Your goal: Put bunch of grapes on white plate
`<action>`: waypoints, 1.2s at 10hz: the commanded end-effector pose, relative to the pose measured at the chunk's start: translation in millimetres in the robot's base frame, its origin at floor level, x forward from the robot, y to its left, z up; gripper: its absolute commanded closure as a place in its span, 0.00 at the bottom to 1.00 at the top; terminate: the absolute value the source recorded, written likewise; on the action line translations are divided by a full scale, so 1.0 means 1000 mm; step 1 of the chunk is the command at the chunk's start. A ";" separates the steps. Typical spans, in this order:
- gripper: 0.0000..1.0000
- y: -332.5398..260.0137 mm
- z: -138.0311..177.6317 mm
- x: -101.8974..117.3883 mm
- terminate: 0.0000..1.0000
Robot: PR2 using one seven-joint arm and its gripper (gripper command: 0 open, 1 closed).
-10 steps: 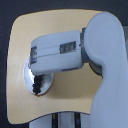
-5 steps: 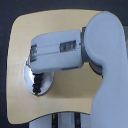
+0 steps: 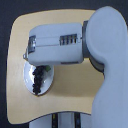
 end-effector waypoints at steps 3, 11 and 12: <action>0.00 -0.004 0.088 0.054 0.00; 0.00 -0.205 0.121 0.073 0.00; 0.00 -0.221 0.124 0.073 0.00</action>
